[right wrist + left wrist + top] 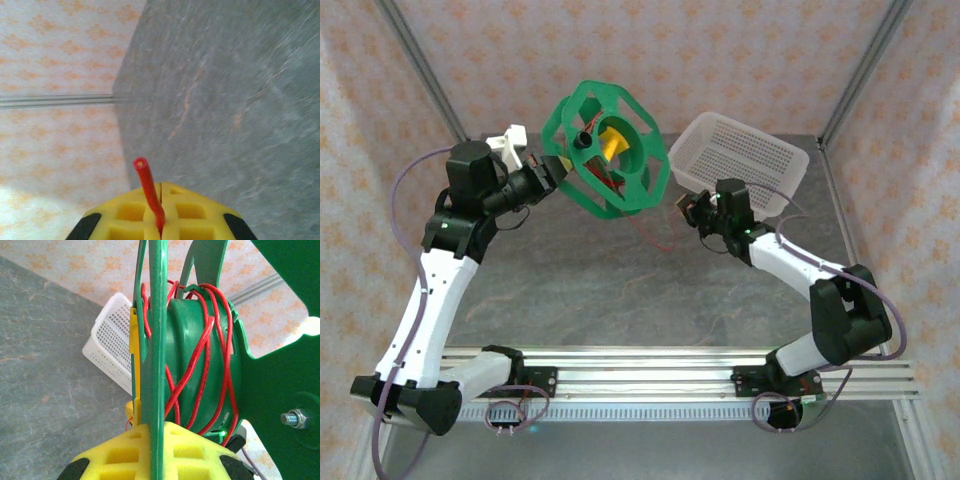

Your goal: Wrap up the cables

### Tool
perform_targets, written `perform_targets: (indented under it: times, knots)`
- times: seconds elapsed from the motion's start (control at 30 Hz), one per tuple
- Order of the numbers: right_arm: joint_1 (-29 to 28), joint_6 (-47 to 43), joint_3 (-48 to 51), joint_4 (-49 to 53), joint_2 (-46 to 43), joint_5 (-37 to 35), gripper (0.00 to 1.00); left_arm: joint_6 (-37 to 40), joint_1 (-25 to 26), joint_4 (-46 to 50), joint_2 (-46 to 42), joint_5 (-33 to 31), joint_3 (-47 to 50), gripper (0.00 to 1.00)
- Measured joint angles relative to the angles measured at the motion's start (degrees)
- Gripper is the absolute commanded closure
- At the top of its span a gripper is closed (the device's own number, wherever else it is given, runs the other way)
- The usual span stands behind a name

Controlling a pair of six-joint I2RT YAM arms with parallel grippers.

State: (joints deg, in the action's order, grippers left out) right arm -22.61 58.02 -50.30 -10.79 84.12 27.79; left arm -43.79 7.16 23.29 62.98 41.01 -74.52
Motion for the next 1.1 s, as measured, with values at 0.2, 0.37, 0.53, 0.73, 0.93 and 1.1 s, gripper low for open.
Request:
perform_targets:
  times: [0.2, 0.37, 0.53, 0.73, 0.93, 1.1]
  knots:
    - [4.9, -12.9, -9.1, 14.2, 1.1, -6.7, 1.00, 3.8, 1.3, 5.7, 0.0, 3.5, -1.6, 1.00]
    - [7.3, -21.8, -18.8, 22.7, 5.8, -13.4, 1.00, 12.0, 9.8, 14.3, 0.5, 3.2, -4.3, 1.00]
    - [7.3, -27.8, -27.1, 26.7, 9.2, -17.9, 1.00, 20.5, 20.8, 22.7, 2.7, 0.2, -6.6, 1.00]
    - [7.2, -31.2, -32.8, 26.3, 10.7, -15.8, 1.00, 27.1, 27.5, 27.5, 6.6, -8.9, -7.6, 1.00]
    - [7.2, -29.9, -32.9, 20.6, 8.6, -7.3, 1.00, 27.8, 28.0, 29.2, 12.8, -19.4, -8.1, 1.00]
    - [5.0, -27.1, -31.2, 14.9, 5.1, -0.2, 1.00, 27.4, 28.2, 30.1, 19.2, -23.9, -13.0, 1.00]
